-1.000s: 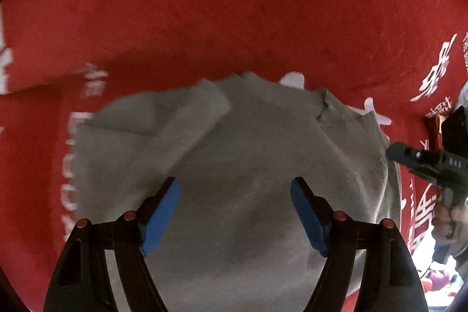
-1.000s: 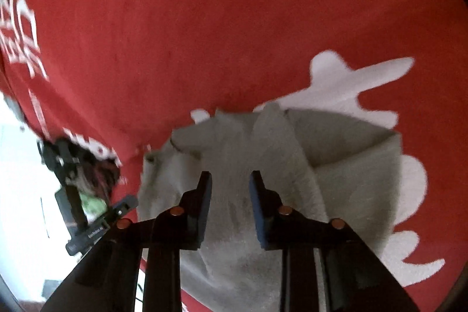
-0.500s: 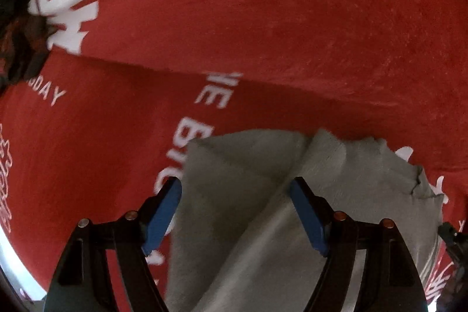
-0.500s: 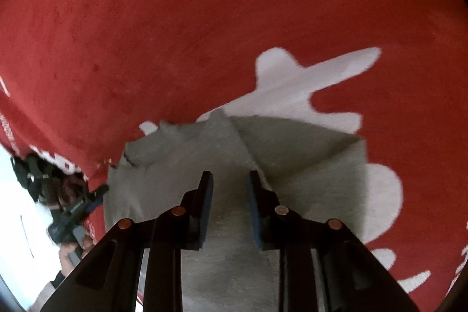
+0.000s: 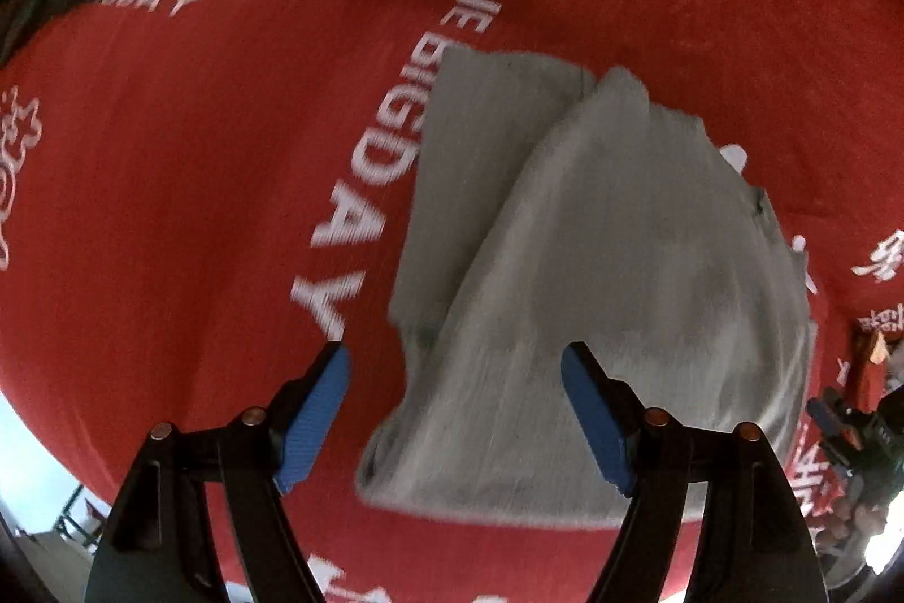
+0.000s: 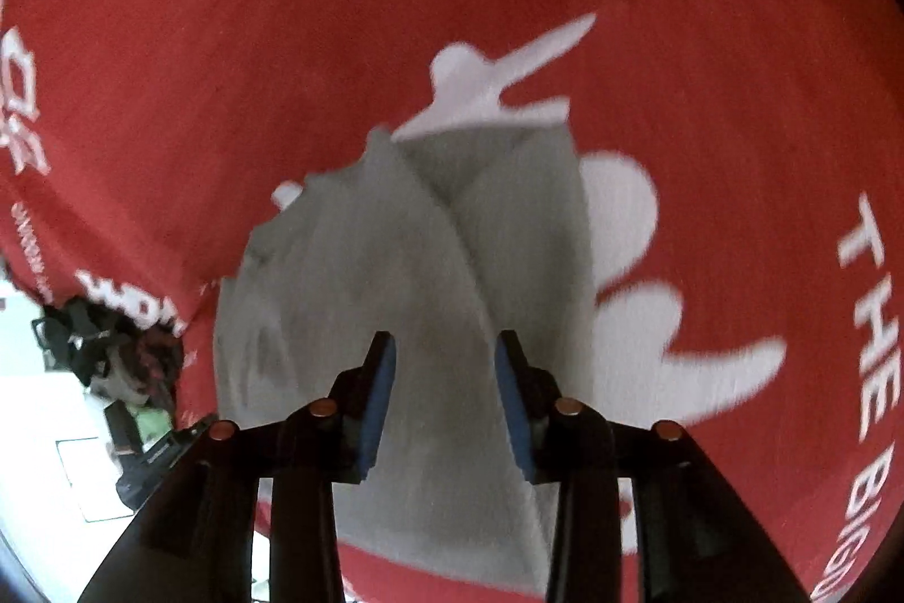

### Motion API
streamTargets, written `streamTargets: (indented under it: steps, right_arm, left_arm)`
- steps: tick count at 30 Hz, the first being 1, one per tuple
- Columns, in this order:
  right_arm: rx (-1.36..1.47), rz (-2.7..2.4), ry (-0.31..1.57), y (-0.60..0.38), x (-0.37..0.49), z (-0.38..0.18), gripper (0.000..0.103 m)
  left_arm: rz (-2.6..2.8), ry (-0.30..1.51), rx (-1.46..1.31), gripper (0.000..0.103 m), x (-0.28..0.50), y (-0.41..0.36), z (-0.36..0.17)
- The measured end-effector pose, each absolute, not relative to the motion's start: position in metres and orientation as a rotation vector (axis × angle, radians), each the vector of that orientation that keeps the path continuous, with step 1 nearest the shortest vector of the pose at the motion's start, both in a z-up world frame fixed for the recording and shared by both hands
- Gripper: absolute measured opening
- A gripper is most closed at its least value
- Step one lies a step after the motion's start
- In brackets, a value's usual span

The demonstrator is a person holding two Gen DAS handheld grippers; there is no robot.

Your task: Fold small clothes

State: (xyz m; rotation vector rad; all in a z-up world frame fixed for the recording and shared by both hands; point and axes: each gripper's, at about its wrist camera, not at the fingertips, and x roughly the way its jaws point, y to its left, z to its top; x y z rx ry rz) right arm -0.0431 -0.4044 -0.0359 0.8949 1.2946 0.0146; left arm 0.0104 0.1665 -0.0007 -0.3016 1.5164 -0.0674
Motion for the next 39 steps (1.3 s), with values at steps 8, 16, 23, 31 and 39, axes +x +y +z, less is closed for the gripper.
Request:
streamTargets:
  steps: [8, 16, 23, 31, 39]
  right_arm:
    - [1.0, 0.22, 1.34, -0.317, -0.081, -0.031, 0.047]
    - [1.319, 0.239, 1.38, -0.192, -0.116, -0.085, 0.05]
    - [1.499, 0.064, 1.18, -0.153, -0.112, -0.104, 0.05]
    - [1.368, 0.093, 1.167, -0.165, -0.083, -0.078, 0.007]
    - [1.25, 0.055, 1.32, -0.159, -0.115, -0.094, 0.007]
  left_arm:
    - [-0.22, 1.539, -0.279, 0.078, -0.016, 0.165, -0.006]
    - [-0.419, 1.556, -0.241, 0.068, -0.016, 0.156, -0.017]
    - [-0.482, 1.602, -0.26, 0.01, -0.006, 0.17, -0.029]
    - [-0.57, 1.564, -0.162, 0.007, -0.018, 0.169, -0.013]
    - [-0.526, 1.587, -0.154, 0.008, -0.034, 0.181, -0.025]
